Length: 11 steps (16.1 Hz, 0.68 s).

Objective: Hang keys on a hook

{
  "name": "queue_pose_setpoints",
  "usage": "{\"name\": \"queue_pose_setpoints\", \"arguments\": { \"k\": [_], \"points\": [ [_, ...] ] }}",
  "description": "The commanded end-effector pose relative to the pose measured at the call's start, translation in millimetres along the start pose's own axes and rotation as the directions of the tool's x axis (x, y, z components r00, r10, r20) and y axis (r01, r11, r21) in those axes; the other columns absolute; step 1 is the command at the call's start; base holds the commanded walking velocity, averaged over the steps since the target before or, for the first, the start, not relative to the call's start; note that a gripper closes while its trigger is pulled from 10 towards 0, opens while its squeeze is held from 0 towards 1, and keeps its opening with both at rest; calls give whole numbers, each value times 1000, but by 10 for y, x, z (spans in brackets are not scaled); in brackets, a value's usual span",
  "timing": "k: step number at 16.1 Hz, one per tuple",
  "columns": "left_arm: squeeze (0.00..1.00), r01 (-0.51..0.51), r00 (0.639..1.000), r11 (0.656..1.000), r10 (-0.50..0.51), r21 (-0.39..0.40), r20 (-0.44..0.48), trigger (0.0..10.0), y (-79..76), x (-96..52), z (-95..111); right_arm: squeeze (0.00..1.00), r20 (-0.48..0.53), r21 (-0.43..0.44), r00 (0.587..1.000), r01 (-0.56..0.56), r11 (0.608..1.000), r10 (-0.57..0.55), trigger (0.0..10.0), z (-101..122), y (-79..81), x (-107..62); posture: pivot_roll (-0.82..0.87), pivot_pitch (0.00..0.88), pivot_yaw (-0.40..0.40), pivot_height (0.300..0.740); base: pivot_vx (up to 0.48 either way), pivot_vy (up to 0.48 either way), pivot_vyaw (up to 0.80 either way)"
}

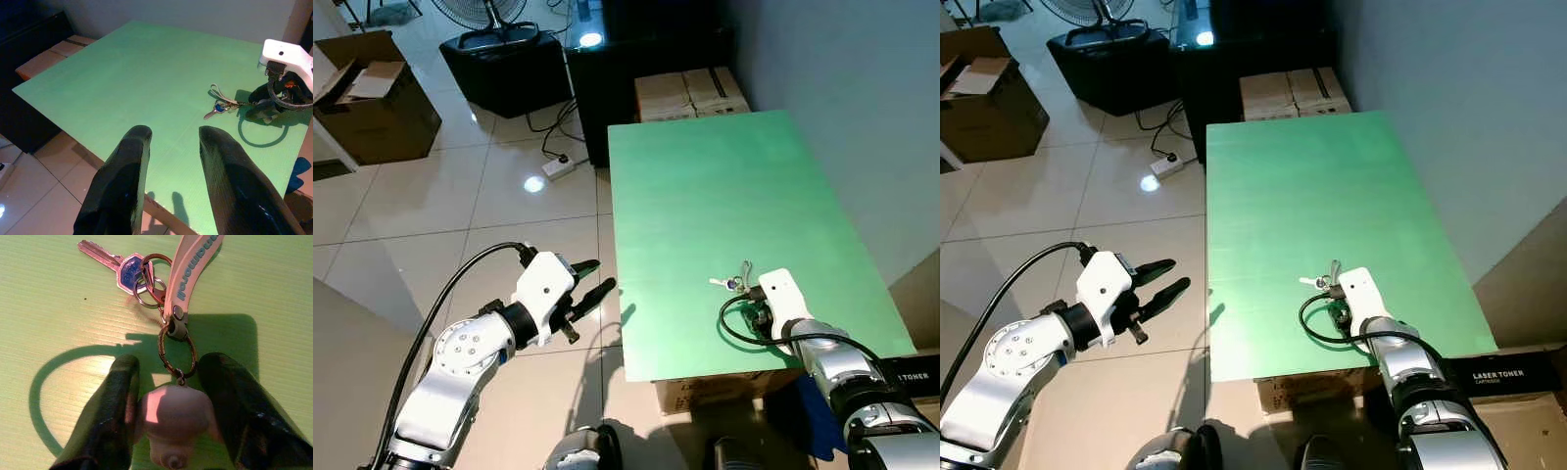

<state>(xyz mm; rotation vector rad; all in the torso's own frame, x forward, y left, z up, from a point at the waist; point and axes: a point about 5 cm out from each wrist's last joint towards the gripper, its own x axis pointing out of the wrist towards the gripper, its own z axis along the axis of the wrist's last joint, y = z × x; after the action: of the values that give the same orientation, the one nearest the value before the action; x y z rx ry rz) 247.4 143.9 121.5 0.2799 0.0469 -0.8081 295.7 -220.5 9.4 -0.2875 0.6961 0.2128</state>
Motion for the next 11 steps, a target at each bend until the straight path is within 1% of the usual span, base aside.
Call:
{"name": "queue_pose_setpoints", "arguments": {
  "k": [1,6,7,10,11],
  "points": [
    [0,-3,1000,1000,3,7,-16,10000,14,-31,-34,1000,-16,8,1000,5,1000,-5,10000,-35,-9,-2,-11,143,132,740,0,0,0],
    [0,1,1000,1000,0,14,-25,10000,11,-64,-54,1000,-8,3,1000,13,1000,-13,10000,5,-44,-7,-16,126,129,740,0,0,0],
    [0,1,1000,1000,-1,15,-28,10000,11,-65,-51,1000,-8,-22,1000,3,1000,-4,10000,23,-46,-8,-14,123,130,740,0,0,0],
    [0,0,1000,1000,1,17,-29,10000,26,-63,-46,1000,9,-9,1000,6,1000,-6,10000,72,-50,-3,-7,133,130,740,0,0,0],
    [0,-4,1000,1000,4,19,-30,10000,38,-66,-44,1000,20,-17,1000,22,1000,-22,10000,105,-68,-3,-5,133,131,740,0,0,0]
  ]
}}
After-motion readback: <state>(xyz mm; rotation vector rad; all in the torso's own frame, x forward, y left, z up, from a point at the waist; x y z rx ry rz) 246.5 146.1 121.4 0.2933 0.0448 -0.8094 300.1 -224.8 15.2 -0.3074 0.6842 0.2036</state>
